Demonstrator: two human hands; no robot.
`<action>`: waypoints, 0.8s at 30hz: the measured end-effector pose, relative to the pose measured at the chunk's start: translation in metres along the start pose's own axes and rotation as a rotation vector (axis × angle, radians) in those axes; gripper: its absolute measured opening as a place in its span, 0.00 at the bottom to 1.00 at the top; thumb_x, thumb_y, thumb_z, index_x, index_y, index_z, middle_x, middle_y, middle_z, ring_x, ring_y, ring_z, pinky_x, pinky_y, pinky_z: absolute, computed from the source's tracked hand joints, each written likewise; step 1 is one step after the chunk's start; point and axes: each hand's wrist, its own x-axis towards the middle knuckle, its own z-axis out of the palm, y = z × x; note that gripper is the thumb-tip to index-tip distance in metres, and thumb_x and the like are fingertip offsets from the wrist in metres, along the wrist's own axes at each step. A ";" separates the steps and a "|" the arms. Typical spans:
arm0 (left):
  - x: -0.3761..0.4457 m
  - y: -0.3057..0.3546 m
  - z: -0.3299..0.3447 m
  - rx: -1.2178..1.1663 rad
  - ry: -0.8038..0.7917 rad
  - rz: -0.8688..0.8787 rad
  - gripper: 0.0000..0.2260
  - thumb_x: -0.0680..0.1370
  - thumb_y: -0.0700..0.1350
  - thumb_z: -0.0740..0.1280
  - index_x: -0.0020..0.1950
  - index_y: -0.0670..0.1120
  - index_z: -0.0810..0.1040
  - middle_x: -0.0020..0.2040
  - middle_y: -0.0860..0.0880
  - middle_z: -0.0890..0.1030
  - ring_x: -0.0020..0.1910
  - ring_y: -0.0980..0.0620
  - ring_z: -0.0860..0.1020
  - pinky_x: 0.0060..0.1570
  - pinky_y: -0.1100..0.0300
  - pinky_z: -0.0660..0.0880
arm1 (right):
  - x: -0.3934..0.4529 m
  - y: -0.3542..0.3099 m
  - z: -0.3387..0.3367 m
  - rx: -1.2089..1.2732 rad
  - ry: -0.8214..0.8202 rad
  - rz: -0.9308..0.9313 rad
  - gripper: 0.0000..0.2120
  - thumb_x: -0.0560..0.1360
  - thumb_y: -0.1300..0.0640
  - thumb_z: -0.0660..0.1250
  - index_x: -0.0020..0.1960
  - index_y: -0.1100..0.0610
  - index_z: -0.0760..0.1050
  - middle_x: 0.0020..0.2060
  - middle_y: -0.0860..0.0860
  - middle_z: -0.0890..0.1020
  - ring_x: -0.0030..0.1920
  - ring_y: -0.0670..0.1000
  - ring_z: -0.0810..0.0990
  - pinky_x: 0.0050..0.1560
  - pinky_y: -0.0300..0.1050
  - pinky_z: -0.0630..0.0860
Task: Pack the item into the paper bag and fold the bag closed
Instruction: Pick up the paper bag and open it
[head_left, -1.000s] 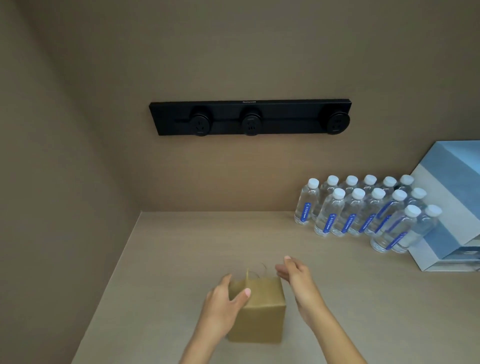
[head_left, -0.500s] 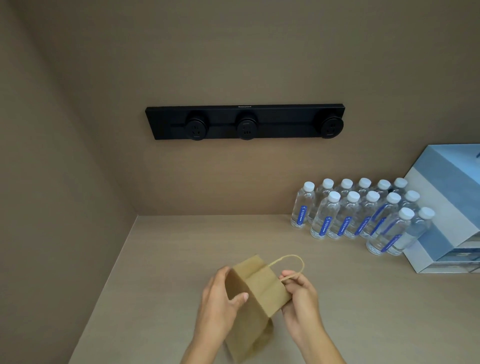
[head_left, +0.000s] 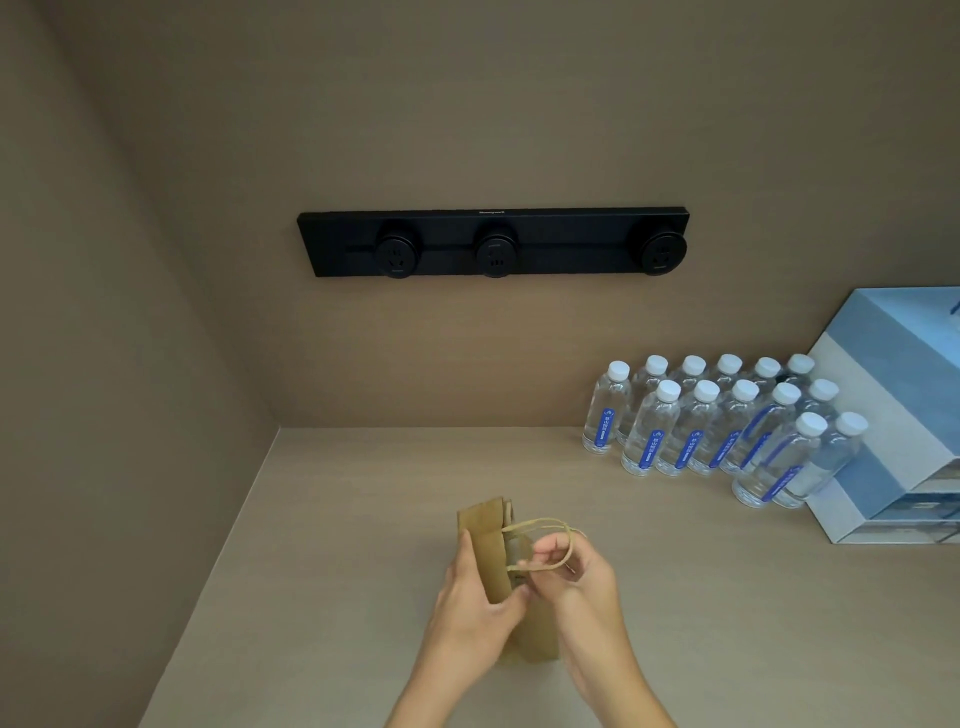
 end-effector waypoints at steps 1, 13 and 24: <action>0.000 0.001 -0.002 -0.046 -0.001 -0.002 0.44 0.68 0.60 0.69 0.78 0.54 0.52 0.74 0.51 0.69 0.71 0.51 0.69 0.69 0.53 0.67 | -0.002 -0.002 0.000 -0.051 -0.003 -0.033 0.11 0.70 0.78 0.63 0.41 0.62 0.75 0.37 0.56 0.78 0.37 0.49 0.81 0.37 0.34 0.76; 0.001 -0.004 -0.012 -0.461 -0.117 -0.247 0.15 0.72 0.50 0.65 0.56 0.64 0.72 0.44 0.64 0.85 0.42 0.64 0.83 0.40 0.61 0.81 | -0.008 0.016 -0.002 -0.168 -0.001 0.305 0.10 0.77 0.57 0.65 0.40 0.62 0.76 0.30 0.55 0.77 0.28 0.51 0.75 0.29 0.43 0.74; 0.000 0.005 -0.012 -0.542 0.106 -0.389 0.09 0.78 0.36 0.58 0.44 0.44 0.76 0.48 0.41 0.81 0.48 0.44 0.81 0.33 0.58 0.82 | -0.006 0.019 0.015 0.072 0.361 0.247 0.12 0.72 0.65 0.71 0.40 0.59 0.67 0.29 0.56 0.76 0.30 0.52 0.74 0.32 0.43 0.72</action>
